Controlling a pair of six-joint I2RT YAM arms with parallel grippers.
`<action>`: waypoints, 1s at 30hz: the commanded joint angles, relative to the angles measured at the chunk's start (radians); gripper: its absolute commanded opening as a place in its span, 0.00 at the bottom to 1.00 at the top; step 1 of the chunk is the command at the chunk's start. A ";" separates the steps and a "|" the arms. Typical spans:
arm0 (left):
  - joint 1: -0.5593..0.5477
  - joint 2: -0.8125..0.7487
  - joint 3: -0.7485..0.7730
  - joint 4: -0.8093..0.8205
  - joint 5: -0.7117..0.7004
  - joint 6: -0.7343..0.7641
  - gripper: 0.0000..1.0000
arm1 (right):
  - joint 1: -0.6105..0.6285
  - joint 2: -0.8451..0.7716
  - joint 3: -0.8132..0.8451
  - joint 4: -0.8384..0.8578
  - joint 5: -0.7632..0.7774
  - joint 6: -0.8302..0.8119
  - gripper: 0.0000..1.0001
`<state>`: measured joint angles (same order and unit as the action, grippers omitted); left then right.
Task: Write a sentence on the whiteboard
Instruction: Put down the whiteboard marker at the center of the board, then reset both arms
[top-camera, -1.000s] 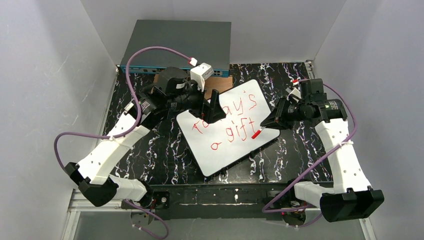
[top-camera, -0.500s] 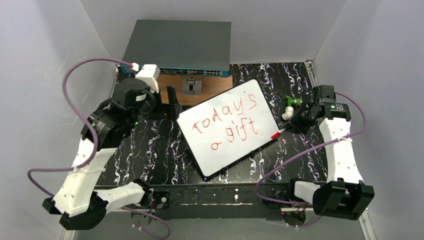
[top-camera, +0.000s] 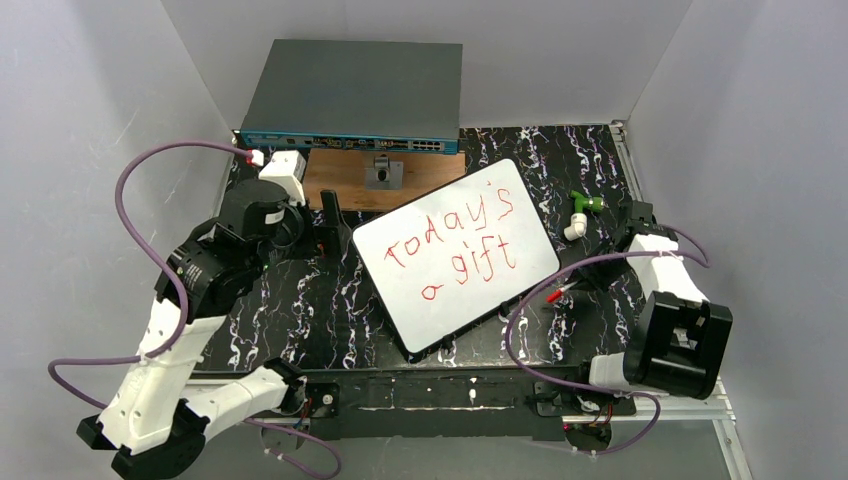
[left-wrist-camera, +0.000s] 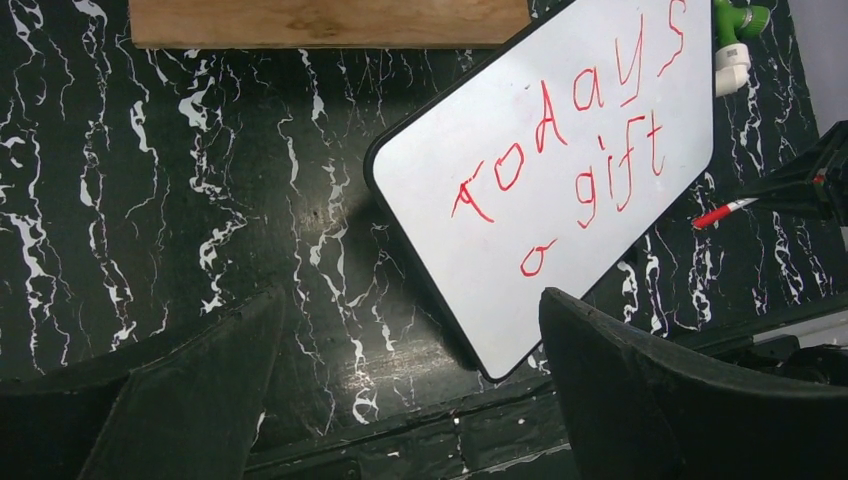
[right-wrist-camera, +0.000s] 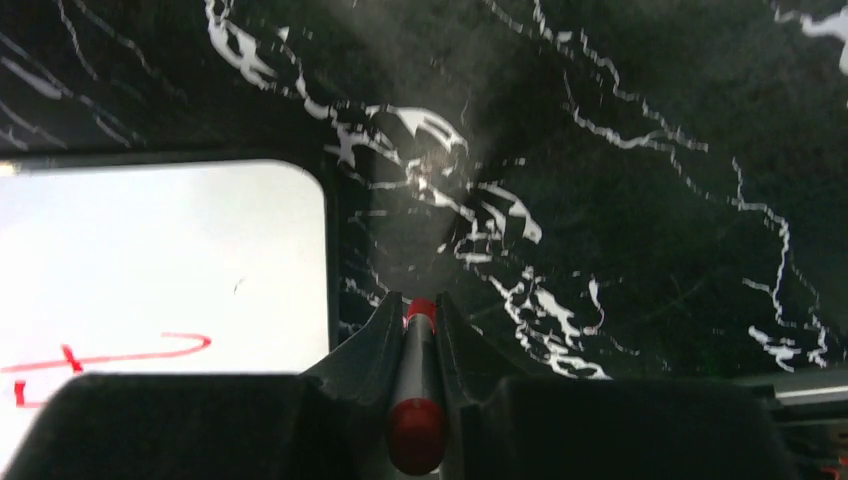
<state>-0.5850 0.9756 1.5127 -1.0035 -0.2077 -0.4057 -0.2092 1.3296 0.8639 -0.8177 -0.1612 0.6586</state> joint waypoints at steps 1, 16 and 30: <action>0.005 -0.035 -0.021 -0.013 -0.038 -0.006 0.98 | -0.022 0.049 -0.011 0.103 -0.008 -0.040 0.22; 0.005 -0.058 -0.105 0.002 -0.092 0.000 0.98 | -0.035 -0.028 0.091 -0.026 0.117 -0.024 0.63; 0.007 0.041 -0.028 0.053 -0.195 -0.013 0.98 | 0.072 -0.316 0.497 -0.044 0.006 -0.048 0.74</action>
<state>-0.5842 1.0145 1.4364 -0.9714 -0.3462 -0.4084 -0.1398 1.0496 1.2480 -0.8585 -0.0826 0.6395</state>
